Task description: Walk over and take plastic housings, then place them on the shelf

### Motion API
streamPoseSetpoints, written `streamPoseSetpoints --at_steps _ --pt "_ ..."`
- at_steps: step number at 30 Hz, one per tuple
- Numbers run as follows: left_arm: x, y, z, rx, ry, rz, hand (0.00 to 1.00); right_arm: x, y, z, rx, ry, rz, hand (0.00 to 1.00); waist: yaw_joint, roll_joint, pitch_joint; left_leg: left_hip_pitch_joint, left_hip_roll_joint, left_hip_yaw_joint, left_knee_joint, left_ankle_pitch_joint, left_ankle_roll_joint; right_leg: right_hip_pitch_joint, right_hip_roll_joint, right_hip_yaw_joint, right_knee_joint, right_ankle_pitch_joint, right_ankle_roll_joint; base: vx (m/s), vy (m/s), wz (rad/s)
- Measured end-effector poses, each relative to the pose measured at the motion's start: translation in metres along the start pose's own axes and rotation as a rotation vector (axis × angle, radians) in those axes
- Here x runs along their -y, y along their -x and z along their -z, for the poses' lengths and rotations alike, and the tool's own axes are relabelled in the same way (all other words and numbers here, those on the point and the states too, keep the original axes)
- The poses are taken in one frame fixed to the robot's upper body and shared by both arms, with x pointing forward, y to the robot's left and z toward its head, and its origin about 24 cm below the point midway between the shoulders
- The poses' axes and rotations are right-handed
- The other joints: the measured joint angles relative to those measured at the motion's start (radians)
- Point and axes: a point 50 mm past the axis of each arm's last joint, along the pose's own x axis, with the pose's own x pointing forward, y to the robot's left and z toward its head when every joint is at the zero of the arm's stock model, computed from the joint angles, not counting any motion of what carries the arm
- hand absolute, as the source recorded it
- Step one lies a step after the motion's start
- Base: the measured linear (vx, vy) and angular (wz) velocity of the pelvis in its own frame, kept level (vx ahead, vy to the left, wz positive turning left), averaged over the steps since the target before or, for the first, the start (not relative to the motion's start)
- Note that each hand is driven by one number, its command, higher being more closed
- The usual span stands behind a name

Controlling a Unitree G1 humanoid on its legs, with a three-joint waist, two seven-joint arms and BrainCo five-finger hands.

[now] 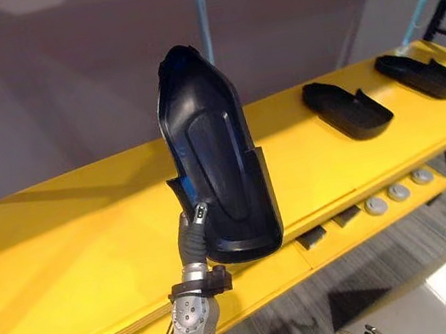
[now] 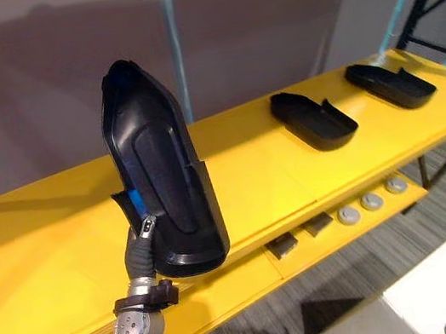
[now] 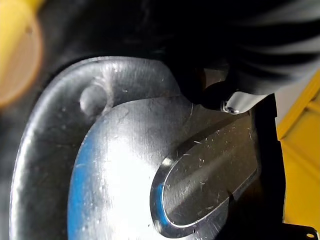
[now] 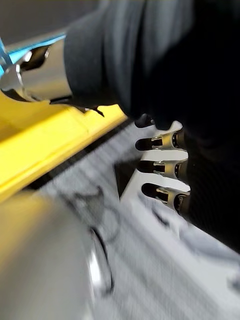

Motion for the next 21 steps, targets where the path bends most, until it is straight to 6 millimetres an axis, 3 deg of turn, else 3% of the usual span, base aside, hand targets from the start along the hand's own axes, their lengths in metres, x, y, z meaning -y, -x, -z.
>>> streamPoseSetpoints --at_steps 9,16,21 --pt "-0.002 -0.001 0.000 0.006 -0.093 -0.057 1.00 -0.010 0.001 -0.002 0.010 0.003 -0.035 0.00 0.022 -0.003 -0.036 0.072 0.000 0.010 -0.066 0.028 -0.023 0.097 0.005 -0.035 -0.095 0.017 -0.004 0.08 -0.027 0.11" --pt "-0.009 -0.018 0.003 -0.006 -0.169 -0.102 1.00 -0.009 0.001 -0.001 0.005 0.005 -0.032 0.00 0.018 -0.013 -0.042 0.083 -0.005 -0.023 -0.120 0.073 -0.021 0.101 0.010 -0.056 -0.107 0.030 -0.016 -0.07 -0.038 0.11" --pt "-0.020 -0.034 0.012 -0.052 -0.207 -0.159 1.00 -0.007 0.001 0.007 -0.030 0.009 -0.026 0.00 -0.004 -0.013 -0.043 0.104 -0.011 -0.037 -0.208 0.116 -0.019 0.095 0.011 -0.068 -0.114 0.044 -0.023 -0.11 -0.028 0.08"
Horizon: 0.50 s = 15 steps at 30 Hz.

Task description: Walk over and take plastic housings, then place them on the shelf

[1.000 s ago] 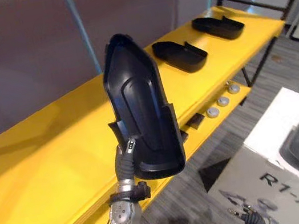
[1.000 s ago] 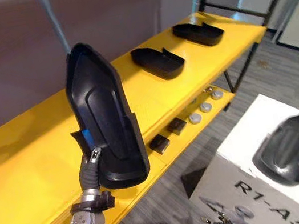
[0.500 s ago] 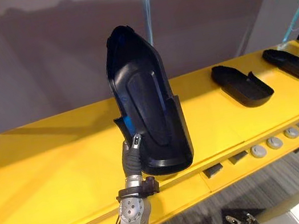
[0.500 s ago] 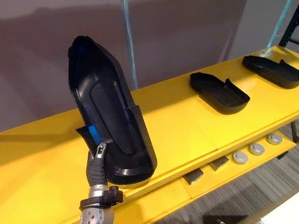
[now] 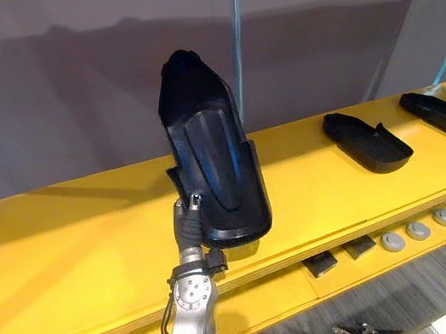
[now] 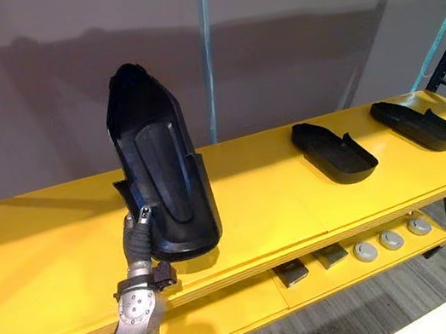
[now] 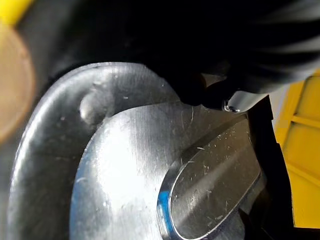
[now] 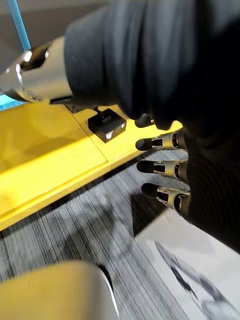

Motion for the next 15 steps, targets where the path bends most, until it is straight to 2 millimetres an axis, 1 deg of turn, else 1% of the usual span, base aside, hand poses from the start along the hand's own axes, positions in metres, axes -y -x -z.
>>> streamPoseSetpoints --at_steps 2,3,4,5,7,9,10,12,15 --pt "-0.001 -0.006 0.002 -0.010 -0.016 -0.008 1.00 0.001 0.000 0.001 -0.008 0.001 0.001 0.00 -0.012 0.000 -0.004 0.003 0.000 0.002 -0.030 0.020 0.000 -0.009 0.002 0.001 -0.009 0.007 -0.001 -0.08 -0.021 -0.01" --pt "0.000 -0.012 0.003 -0.014 -0.021 -0.008 1.00 0.001 0.000 0.001 -0.010 0.000 0.003 0.00 -0.018 -0.001 -0.005 0.004 -0.001 0.003 -0.051 0.034 -0.005 -0.017 0.004 0.002 -0.009 0.009 -0.001 -0.05 -0.021 0.01" --pt "-0.003 -0.018 0.006 -0.027 -0.038 -0.015 1.00 0.001 0.000 0.001 -0.012 0.000 0.003 0.00 -0.027 0.000 -0.006 0.013 -0.002 0.003 -0.075 0.057 -0.007 -0.019 0.005 0.000 -0.010 0.010 -0.002 0.00 0.000 0.00" --pt "-0.004 -0.021 0.008 -0.037 -0.050 -0.017 1.00 0.001 -0.001 0.001 -0.013 0.001 0.002 0.00 -0.030 0.001 -0.007 0.022 -0.002 0.004 -0.091 0.065 -0.008 -0.018 0.006 0.000 -0.011 0.011 -0.002 0.01 -0.024 -0.04" --pt "-0.010 -0.031 0.019 -0.101 -0.075 -0.030 1.00 -0.001 -0.002 -0.003 -0.005 0.000 -0.001 0.00 -0.046 0.004 -0.013 0.046 0.000 0.016 -0.133 0.093 -0.004 -0.022 0.015 0.011 -0.013 0.012 -0.004 0.02 -0.018 -0.15" --pt "-0.016 -0.037 0.025 -0.138 -0.081 -0.052 1.00 -0.002 -0.003 -0.006 0.004 0.001 -0.005 0.00 -0.054 0.005 -0.014 0.050 0.002 0.024 -0.147 0.101 -0.003 -0.027 0.019 0.017 -0.014 0.013 -0.005 0.02 -0.007 -0.12" --pt "-0.021 -0.041 0.030 -0.168 -0.098 -0.074 1.00 -0.004 -0.005 -0.009 0.010 0.001 -0.008 0.00 -0.070 0.005 -0.013 0.050 0.003 0.024 -0.153 0.104 -0.004 -0.028 0.020 0.017 -0.015 0.013 -0.006 0.01 -0.004 -0.03" --pt "-0.024 -0.046 0.035 -0.205 -0.120 -0.083 1.00 -0.005 -0.006 -0.011 0.011 0.000 -0.012 0.00 -0.086 0.006 -0.012 0.049 0.003 0.024 -0.158 0.107 -0.007 -0.029 0.022 0.016 -0.022 0.013 -0.006 0.00 0.000 0.00" --pt "-0.023 -0.052 0.041 -0.247 -0.139 -0.083 1.00 -0.003 -0.007 -0.011 0.005 -0.012 -0.002 0.00 -0.088 0.013 -0.004 0.047 0.003 0.025 -0.158 0.107 -0.007 -0.029 0.023 0.017 -0.026 0.013 -0.006 0.00 0.000 0.00"
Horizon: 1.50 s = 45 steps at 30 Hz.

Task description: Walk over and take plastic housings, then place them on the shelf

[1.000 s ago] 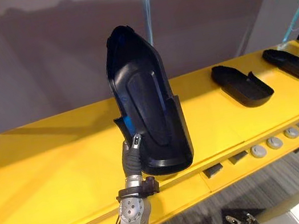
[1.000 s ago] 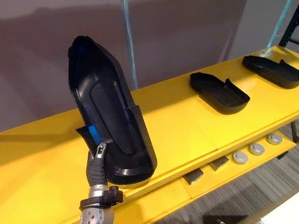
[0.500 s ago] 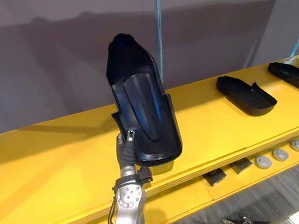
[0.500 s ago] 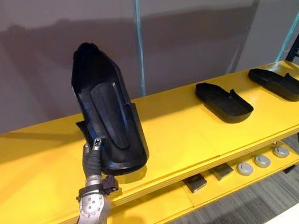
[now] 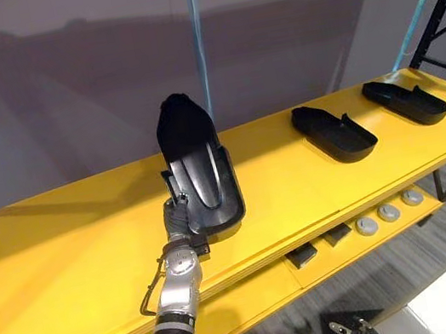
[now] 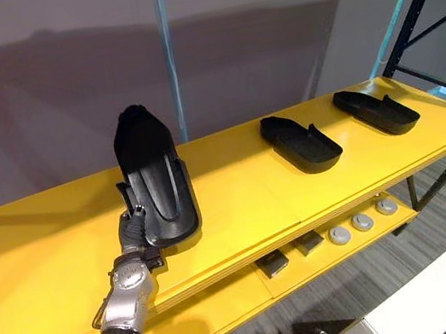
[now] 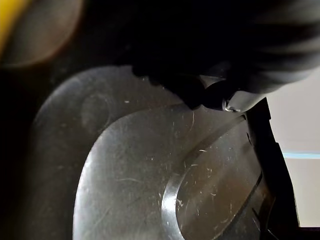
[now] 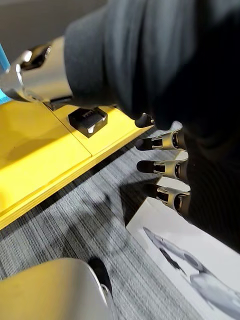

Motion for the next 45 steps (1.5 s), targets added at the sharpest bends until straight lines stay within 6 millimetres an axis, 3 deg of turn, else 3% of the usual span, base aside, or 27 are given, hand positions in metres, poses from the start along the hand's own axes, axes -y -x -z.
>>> streamPoseSetpoints --at_steps 4,11,12,32,45 --pt "0.001 -0.008 0.001 -0.034 -0.014 -0.009 1.00 -0.001 -0.003 -0.008 0.020 -0.010 0.001 0.00 -0.011 0.017 0.027 -0.013 0.002 0.000 0.000 0.002 -0.004 -0.014 0.001 0.000 0.003 0.000 0.000 -0.02 -0.002 0.00" --pt "0.005 -0.019 -0.009 -0.018 -0.078 -0.009 1.00 -0.003 -0.004 -0.012 0.029 -0.010 -0.004 0.00 -0.022 0.018 0.058 -0.016 0.009 0.001 -0.001 0.001 -0.010 -0.027 0.008 0.002 0.006 0.000 -0.001 -0.05 -0.005 -0.01" --pt "0.004 -0.020 -0.010 -0.014 -0.081 -0.014 0.00 -0.003 -0.004 -0.011 0.027 -0.010 -0.003 0.00 -0.023 0.018 0.058 -0.020 0.010 0.002 -0.001 0.001 -0.011 -0.032 0.008 0.003 0.006 0.000 -0.001 -0.06 0.007 -0.02" --pt "0.012 -0.035 -0.028 -0.028 0.124 -0.064 0.00 -0.010 -0.012 -0.029 0.058 -0.004 -0.019 0.00 -0.033 0.027 0.090 -0.013 0.011 -0.001 -0.001 -0.005 -0.020 -0.005 0.011 -0.002 -0.020 0.006 -0.008 -0.02 0.004 0.01" --pt "0.038 -0.006 -0.026 0.021 0.206 0.075 0.00 -0.012 -0.016 -0.044 0.098 0.022 -0.026 0.00 -0.032 0.039 0.104 -0.007 0.011 -0.026 0.000 -0.003 -0.021 0.019 0.011 -0.026 -0.034 0.006 -0.009 -0.02 0.002 0.05"
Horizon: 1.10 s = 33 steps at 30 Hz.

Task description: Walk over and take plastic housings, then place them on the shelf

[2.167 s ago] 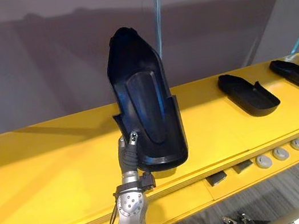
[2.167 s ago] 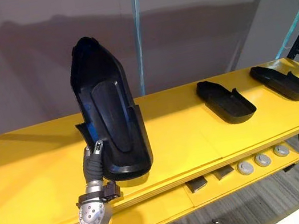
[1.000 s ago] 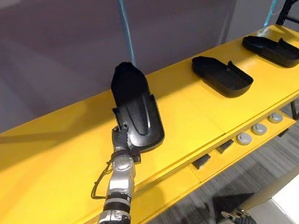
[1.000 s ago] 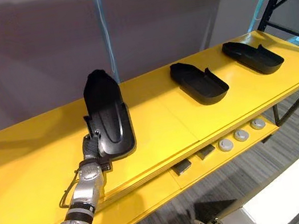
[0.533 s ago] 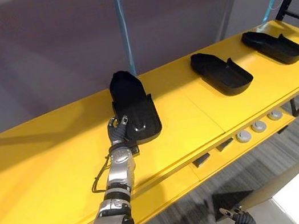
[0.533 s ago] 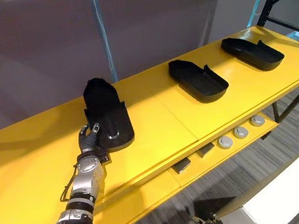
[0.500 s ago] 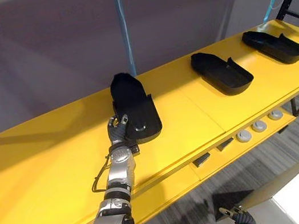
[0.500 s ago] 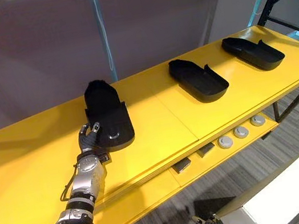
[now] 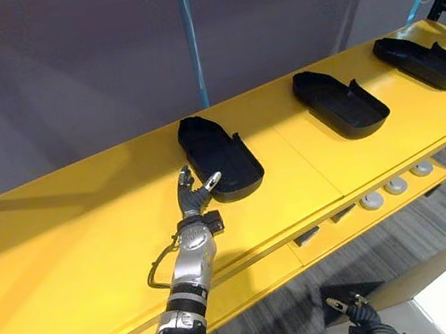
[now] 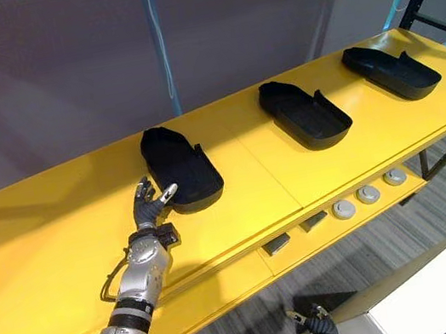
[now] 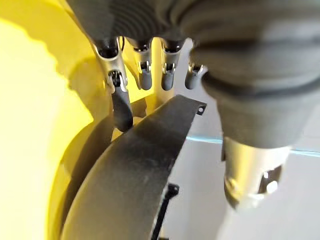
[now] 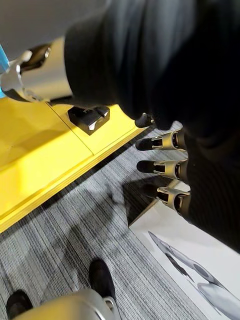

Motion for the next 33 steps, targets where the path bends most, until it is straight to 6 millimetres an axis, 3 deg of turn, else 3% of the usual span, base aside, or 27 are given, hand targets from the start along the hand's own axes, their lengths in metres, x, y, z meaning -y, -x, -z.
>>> streamPoseSetpoints --at_steps 6,15,16,19,26,30,33 --pt "0.000 0.010 -0.005 0.042 0.028 0.018 0.00 0.000 0.001 0.001 -0.004 0.005 0.001 0.00 0.005 0.000 0.000 0.004 0.000 0.000 0.000 0.001 0.001 0.004 0.000 0.000 0.001 0.000 0.000 -0.05 0.005 0.00" --pt "0.004 0.025 -0.057 0.333 -0.093 -0.064 0.00 0.006 0.009 0.021 -0.052 0.023 0.006 0.00 0.037 0.000 -0.001 0.008 0.001 0.001 0.001 0.000 0.001 0.005 0.000 0.002 0.007 -0.001 -0.002 -0.03 0.000 0.00" --pt "0.005 0.027 -0.065 0.376 -0.112 -0.069 1.00 0.004 0.009 0.021 -0.049 0.030 -0.001 0.00 0.037 0.000 -0.001 0.008 0.001 0.001 0.002 0.000 0.001 0.004 0.000 0.003 0.010 -0.002 -0.002 0.00 0.000 0.00" --pt "0.013 0.039 -0.078 0.466 -0.141 -0.054 1.00 0.005 0.011 0.025 -0.059 0.032 -0.004 0.00 0.039 0.000 -0.003 0.008 0.002 0.003 0.003 0.000 0.000 0.001 0.000 0.004 0.016 -0.003 -0.004 -0.04 0.001 -0.02" --pt "0.048 0.055 -0.079 0.518 -0.154 0.140 1.00 0.006 0.015 0.029 -0.058 0.043 -0.011 0.00 0.050 0.000 -0.029 0.009 0.004 0.011 0.000 0.000 0.000 -0.003 0.001 0.011 0.019 -0.003 -0.004 0.00 0.000 -0.03" --pt "0.069 0.062 -0.070 0.496 -0.188 0.269 1.00 0.006 0.015 0.030 -0.061 0.043 -0.010 0.00 0.048 0.000 -0.041 0.008 0.005 0.027 0.000 -0.001 0.000 -0.014 0.003 0.027 0.024 -0.003 -0.004 -0.02 0.003 -0.12" --pt "0.085 0.063 -0.048 0.414 -0.234 0.365 1.00 0.008 0.017 0.033 -0.067 0.043 -0.007 0.00 0.042 0.001 -0.047 0.008 0.006 0.030 0.000 -0.001 0.000 -0.017 0.004 0.029 0.025 -0.003 -0.004 -0.02 0.003 -0.01"
